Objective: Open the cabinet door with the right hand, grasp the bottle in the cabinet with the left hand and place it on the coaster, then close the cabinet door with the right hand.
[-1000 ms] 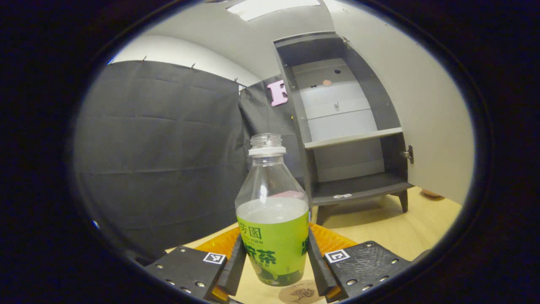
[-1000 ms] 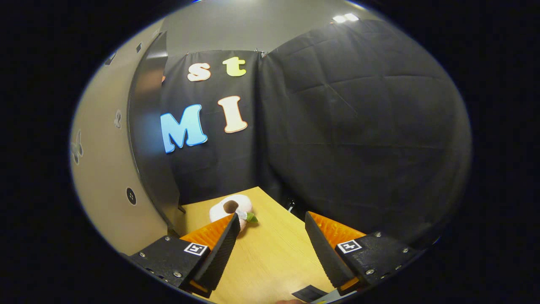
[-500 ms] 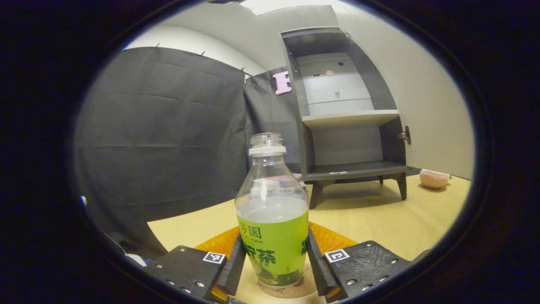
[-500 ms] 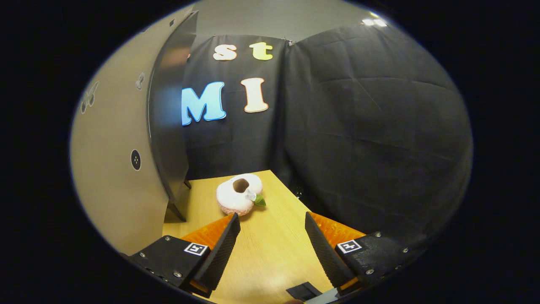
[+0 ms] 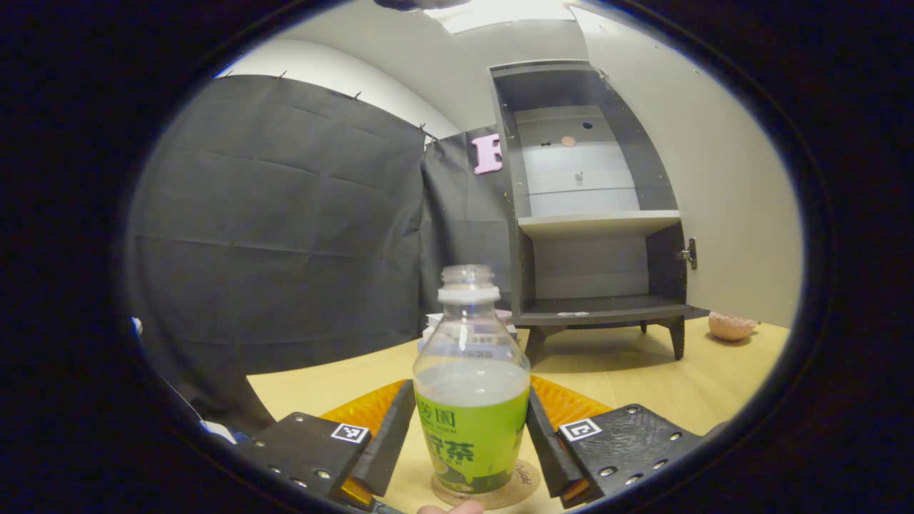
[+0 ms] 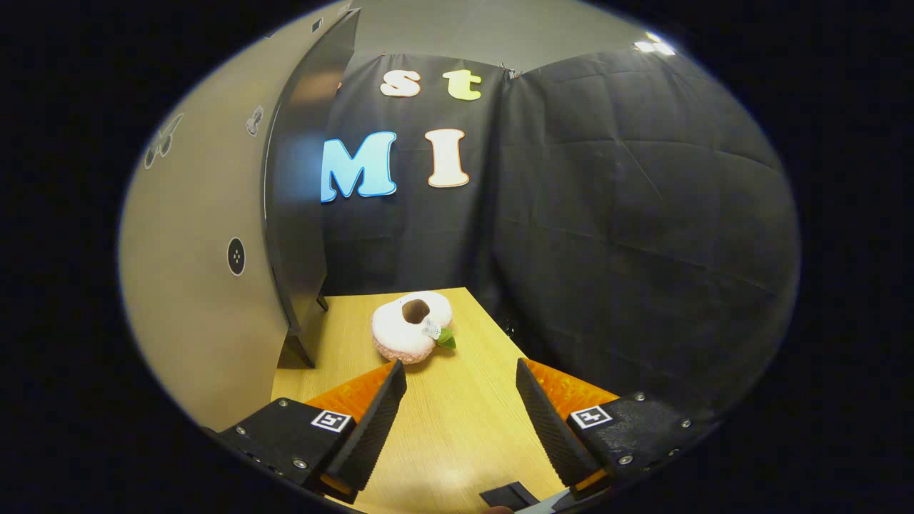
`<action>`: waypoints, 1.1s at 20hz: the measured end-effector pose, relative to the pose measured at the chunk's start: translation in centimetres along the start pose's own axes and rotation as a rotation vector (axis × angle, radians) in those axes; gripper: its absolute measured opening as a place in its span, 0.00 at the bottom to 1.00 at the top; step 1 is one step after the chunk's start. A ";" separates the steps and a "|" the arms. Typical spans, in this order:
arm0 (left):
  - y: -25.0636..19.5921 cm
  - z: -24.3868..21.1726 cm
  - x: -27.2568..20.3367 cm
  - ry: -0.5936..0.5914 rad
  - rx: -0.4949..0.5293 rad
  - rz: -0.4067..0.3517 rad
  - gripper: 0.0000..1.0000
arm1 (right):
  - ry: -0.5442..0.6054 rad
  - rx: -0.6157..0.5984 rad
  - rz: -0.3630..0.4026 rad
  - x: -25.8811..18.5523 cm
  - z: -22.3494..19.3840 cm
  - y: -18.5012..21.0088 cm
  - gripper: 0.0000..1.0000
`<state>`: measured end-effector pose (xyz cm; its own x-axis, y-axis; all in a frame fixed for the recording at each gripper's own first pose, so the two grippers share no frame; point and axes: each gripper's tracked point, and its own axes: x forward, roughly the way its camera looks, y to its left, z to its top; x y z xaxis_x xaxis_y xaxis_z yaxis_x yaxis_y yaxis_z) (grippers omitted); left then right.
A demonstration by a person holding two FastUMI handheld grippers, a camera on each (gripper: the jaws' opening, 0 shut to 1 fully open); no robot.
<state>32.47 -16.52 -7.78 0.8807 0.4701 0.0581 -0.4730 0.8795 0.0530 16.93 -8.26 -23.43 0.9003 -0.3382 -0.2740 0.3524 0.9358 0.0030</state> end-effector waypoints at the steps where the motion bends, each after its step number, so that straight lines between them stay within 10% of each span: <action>1: -0.1 0.6 0.0 -0.003 0.004 -0.007 0.83 | 0.009 0.008 0.003 -0.1 -0.2 0.1 0.95; 18: 1.1 18.5 -2.4 -0.030 0.087 -0.051 0.87 | -0.044 0.094 0.068 -4.5 3.7 0.8 0.95; 22: -2.9 22.6 -3.9 -0.049 0.049 -0.177 0.83 | -0.079 0.115 0.160 -7.2 7.0 2.9 0.94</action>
<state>29.77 -22.55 14.40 0.9486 0.3026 0.0923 -0.3121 0.9430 0.1153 13.26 -3.86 -14.77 0.9628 -0.1970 -0.1851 0.2260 0.9623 0.1512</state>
